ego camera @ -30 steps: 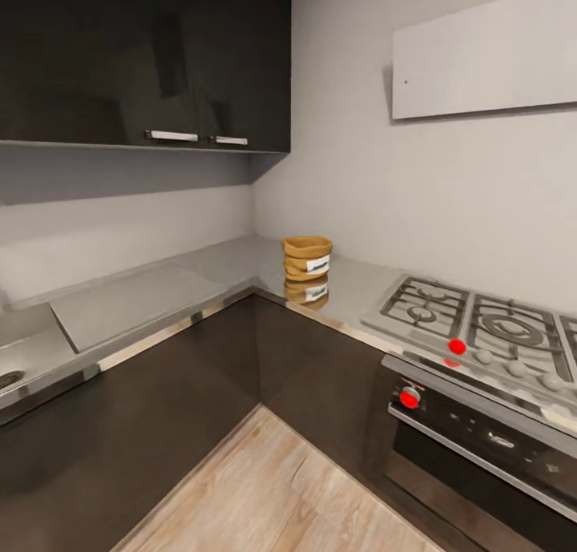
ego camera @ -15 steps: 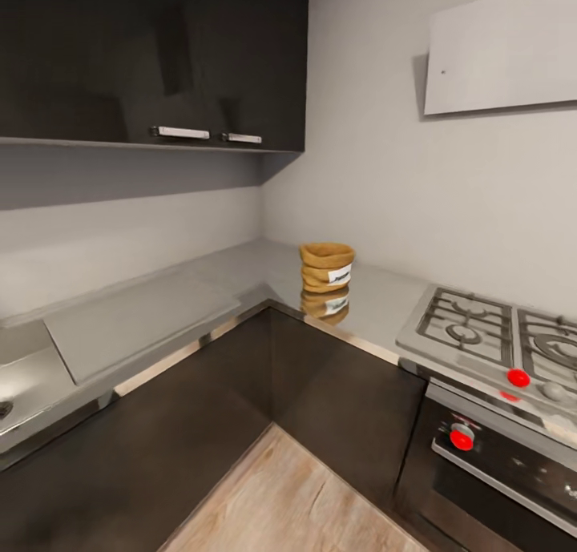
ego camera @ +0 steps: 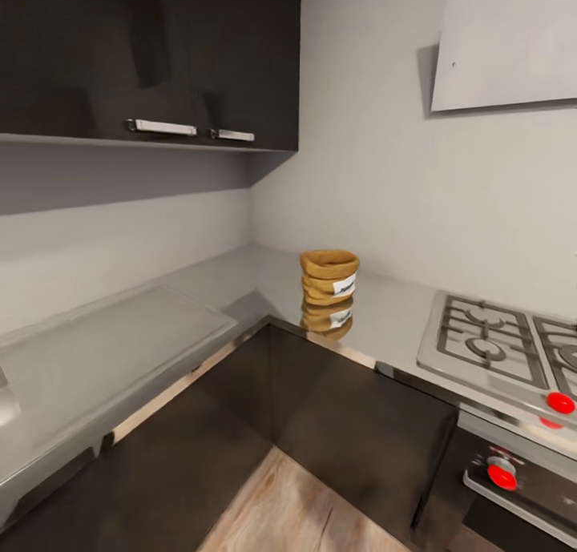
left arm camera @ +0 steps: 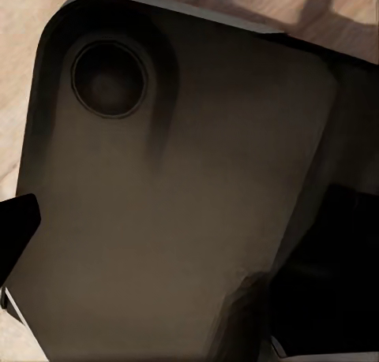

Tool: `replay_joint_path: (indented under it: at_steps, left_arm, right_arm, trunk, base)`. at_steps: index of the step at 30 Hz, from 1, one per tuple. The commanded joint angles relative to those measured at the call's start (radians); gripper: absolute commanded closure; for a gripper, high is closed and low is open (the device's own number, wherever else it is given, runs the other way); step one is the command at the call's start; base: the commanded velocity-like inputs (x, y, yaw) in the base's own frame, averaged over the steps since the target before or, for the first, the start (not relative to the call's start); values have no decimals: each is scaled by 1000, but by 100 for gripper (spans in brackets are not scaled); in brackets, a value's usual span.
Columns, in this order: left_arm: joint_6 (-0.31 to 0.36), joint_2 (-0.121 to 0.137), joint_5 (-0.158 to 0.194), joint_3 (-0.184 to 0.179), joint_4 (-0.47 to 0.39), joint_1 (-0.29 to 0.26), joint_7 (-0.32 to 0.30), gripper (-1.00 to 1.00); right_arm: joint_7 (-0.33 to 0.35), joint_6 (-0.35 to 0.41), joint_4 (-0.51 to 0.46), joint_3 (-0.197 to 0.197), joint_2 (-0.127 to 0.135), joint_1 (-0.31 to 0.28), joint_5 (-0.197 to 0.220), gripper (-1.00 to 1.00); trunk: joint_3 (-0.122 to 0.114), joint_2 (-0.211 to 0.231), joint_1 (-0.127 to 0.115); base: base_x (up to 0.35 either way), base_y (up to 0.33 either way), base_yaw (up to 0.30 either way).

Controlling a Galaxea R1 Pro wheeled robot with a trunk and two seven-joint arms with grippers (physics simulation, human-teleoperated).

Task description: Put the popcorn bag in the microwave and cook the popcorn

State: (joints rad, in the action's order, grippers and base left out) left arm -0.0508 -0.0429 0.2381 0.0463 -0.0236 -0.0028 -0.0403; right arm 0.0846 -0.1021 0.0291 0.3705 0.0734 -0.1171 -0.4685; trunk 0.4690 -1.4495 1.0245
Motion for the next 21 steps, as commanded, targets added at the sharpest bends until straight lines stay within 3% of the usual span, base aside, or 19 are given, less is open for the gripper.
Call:
replay_joint_path:
  at_steps: [1, 10, 21]
  left_arm:
    - [-4, 0, 5, 4, 1, 0, -4, -100]
    - [-7, -1, 15, 13, -1, 0, 4, -100]
    - [-7, -2, 6, 10, -1, 0, 3, -100]
  right_arm:
    - [1, -5, 3, 9, 1, -1, -7, -100]
    - [1, -4, 3, 10, 3, -2, -7, -100]
    - [1, -5, 3, 10, 5, -1, -7, -100]
  trunk:
    - [1, 0, 1]
    - [1, 0, 1]
    - [1, 0, 1]
  base:
    - [299, 215, -240]
    - [121, 97, -236]
    - [168, 183, -25]
